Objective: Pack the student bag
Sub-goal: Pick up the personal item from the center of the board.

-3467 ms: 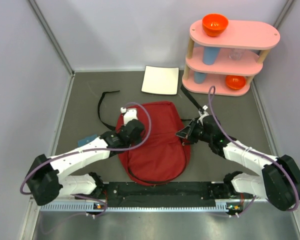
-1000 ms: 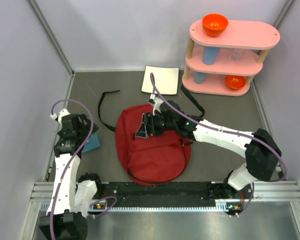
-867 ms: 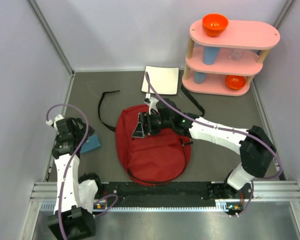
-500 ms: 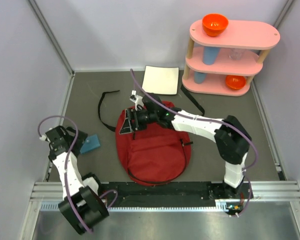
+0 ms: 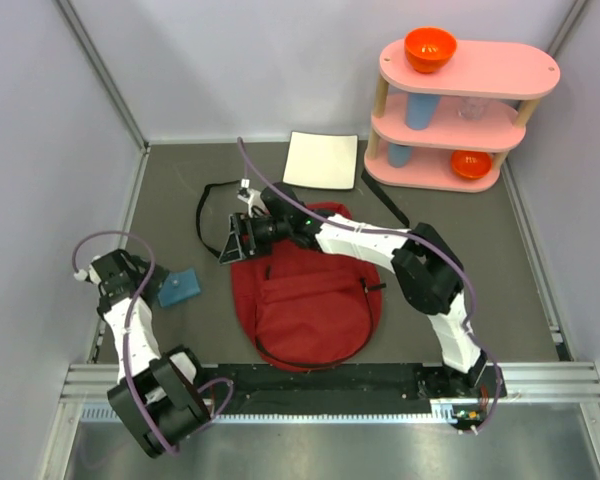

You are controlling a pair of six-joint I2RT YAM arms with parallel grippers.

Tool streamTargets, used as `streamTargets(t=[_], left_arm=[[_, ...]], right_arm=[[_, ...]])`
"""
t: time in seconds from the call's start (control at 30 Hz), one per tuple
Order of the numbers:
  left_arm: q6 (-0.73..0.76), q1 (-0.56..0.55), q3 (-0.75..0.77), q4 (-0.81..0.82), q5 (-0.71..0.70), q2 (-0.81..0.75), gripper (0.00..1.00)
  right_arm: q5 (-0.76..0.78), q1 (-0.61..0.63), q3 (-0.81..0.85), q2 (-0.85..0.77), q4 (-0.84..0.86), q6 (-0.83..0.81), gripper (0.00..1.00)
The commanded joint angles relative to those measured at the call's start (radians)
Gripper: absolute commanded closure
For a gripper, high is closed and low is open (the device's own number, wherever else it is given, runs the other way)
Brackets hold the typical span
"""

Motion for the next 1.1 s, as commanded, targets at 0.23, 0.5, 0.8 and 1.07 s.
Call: streamTargets(t=[0.23, 0.5, 0.8, 1.07], left_arm=[[0.014, -0.001, -0.043, 0.215, -0.148, -0.081, 0.07], [0.011, -0.063, -0.081, 0.317, -0.074, 0.065, 0.11], [0.025, -0.064, -0.127, 0.459, 0.168, 0.185, 0.2], [0.037, -0.073, -0.164, 0.488, 0.274, 0.252, 0.29]], right_arm=[[0.056, 0.052, 0.146, 0.131, -0.01, 0.038, 0.26], [0.03, 0.042, 0.19, 0.182, -0.032, 0.013, 0.25], [0.043, 0.037, 0.358, 0.304, -0.079, 0.044, 0.29], [0.078, 0.043, 0.447, 0.401, -0.086, 0.098, 0.3]])
